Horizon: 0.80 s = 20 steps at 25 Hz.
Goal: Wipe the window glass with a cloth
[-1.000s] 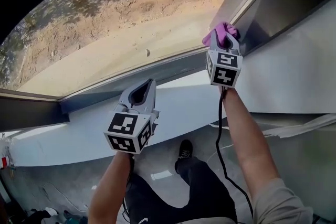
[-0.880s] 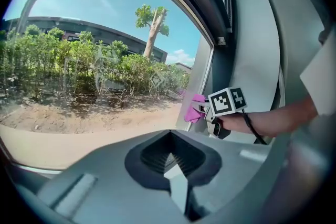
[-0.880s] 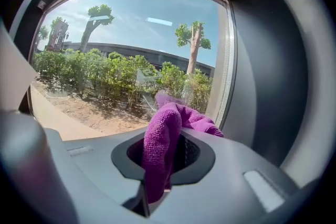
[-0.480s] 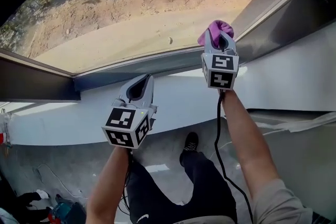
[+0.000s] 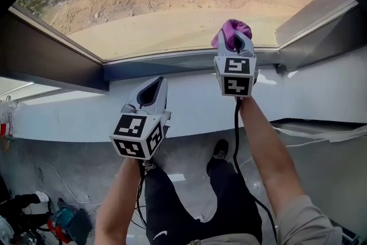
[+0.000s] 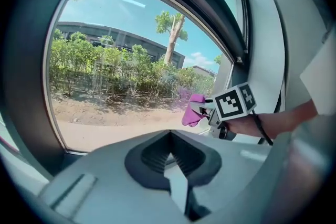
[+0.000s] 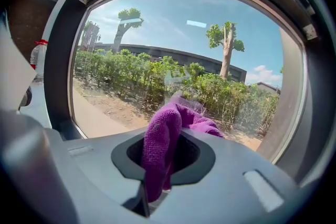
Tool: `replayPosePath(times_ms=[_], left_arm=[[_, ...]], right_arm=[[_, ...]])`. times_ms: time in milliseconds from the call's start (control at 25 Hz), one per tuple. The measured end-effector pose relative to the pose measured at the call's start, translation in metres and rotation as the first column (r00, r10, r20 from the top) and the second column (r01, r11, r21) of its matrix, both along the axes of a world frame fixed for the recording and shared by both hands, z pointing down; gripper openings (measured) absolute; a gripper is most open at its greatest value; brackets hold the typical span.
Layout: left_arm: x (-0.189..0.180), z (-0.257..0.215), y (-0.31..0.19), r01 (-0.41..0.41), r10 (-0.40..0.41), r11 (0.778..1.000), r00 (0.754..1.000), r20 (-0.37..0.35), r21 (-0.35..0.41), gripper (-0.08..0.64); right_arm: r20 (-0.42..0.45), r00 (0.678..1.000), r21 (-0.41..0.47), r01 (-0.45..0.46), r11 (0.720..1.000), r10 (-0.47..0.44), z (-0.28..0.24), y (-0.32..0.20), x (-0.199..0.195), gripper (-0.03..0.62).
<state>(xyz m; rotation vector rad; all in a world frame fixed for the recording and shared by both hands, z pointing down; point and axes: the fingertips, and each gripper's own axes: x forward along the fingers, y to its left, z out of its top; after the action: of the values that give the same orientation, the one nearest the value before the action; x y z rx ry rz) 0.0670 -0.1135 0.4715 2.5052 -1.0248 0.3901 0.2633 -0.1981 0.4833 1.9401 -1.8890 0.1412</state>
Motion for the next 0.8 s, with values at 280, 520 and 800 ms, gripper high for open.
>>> replayPosePath(times_ms=[280,520,800], left_arm=[[-0.060,-0.003,-0.006,0.057,-0.057,0.998,0.998,-0.005,0.000,0.000],[-0.110,-0.001,-0.006,0.098,-0.098,0.995,0.995,0.002,-0.009,0.000],[-0.161,0.000,-0.009,0.134,-0.134,0.991,0.991,0.008,-0.020,0.000]], right_arm=[[0.011,0.998,-0.022,0.065,0.998,-0.065,0.001,-0.014,-0.076,0.078],[0.018,0.991,-0.022,0.132,0.991,-0.132,0.000,-0.026,-0.142,0.078],[0.033,0.979,-0.021,0.201,0.979,-0.200,-0.002,-0.039,-0.214,0.078]])
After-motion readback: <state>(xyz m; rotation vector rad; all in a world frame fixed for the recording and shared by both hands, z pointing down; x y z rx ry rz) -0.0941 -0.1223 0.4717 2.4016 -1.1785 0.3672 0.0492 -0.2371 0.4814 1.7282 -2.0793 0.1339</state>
